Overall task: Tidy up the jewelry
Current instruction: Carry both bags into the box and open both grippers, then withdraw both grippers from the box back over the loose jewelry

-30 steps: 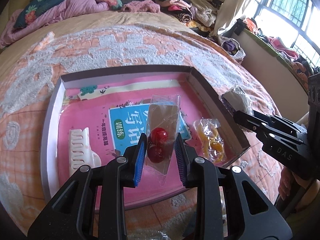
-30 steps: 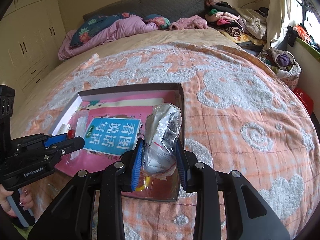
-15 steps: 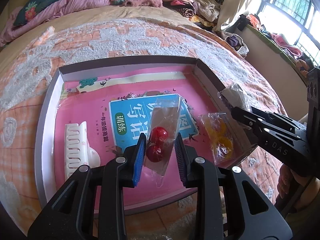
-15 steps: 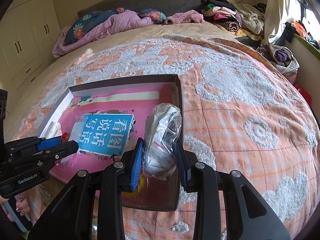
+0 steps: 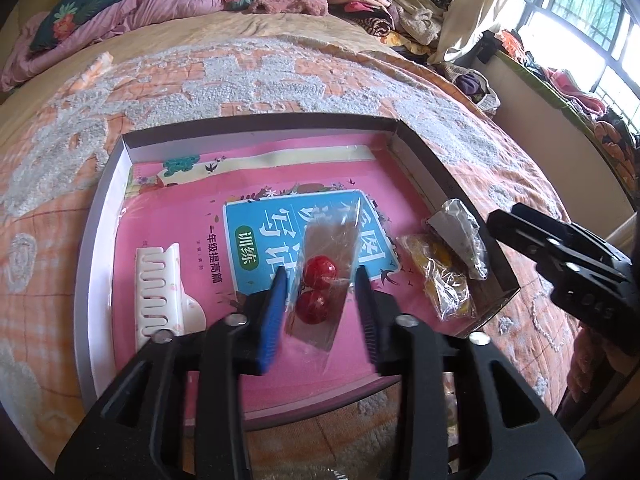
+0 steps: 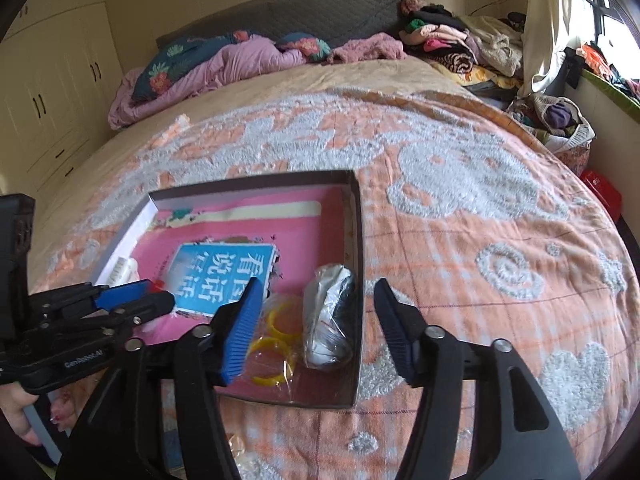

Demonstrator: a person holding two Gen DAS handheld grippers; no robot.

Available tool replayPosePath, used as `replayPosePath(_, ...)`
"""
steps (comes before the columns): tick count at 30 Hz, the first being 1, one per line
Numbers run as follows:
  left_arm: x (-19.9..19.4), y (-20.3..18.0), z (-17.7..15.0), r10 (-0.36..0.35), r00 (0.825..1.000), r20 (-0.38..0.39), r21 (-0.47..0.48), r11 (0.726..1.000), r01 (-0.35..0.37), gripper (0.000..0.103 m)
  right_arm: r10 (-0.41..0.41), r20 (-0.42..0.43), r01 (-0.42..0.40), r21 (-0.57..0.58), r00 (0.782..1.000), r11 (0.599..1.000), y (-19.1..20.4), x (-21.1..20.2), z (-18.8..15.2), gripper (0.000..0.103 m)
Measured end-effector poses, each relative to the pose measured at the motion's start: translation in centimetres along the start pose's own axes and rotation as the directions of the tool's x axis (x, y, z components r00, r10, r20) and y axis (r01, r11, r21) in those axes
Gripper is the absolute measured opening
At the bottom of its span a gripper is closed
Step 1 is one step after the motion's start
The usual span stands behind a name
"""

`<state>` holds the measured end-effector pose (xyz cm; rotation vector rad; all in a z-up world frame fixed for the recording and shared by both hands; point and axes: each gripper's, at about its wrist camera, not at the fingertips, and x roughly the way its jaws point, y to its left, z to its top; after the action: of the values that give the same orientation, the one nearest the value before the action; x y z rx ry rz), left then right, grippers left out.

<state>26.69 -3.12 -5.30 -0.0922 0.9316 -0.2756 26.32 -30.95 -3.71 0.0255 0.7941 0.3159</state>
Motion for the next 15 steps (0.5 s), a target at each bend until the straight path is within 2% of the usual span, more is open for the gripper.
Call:
replayPosePath(5,-0.9,0.3,0.4,0.005,1.000,0.020,-0.005,1.000,-0.005,0.040,0.014,0.049,-0.015,0.017,0.999,1.000,-0.1,-2.4,0.2,0.076)
replayPosePath(8,-1.8,0.1,0.4,0.011,0.999,0.035,-0.009,1.000,-0.010,0.052,0.018,0.074,-0.019,0.012,0.997,1.000,0.0,-3.8,0.2,0.082)
replayPosePath(10,-2.7,0.0,0.5,0.012,0.999,0.052,-0.012,1.000,-0.011,0.054,0.021,0.084,-0.022,0.013,0.996,1.000,0.1,-4.5,0.3,0.083)
replayPosePath(12,-3.6,0.0,0.7,0.019,0.997,0.069,-0.019,1.000,-0.018,0.066,0.027,0.097,-0.028,0.015,0.995,0.999,0.1,-5.4,0.3,0.086)
replayPosePath(15,-4.9,-0.2,0.7,0.032,0.996,0.089,-0.027,0.999,-0.030,0.073,0.031,0.118,-0.034,0.020,0.992,0.999,0.3,-6.5,0.3,0.089)
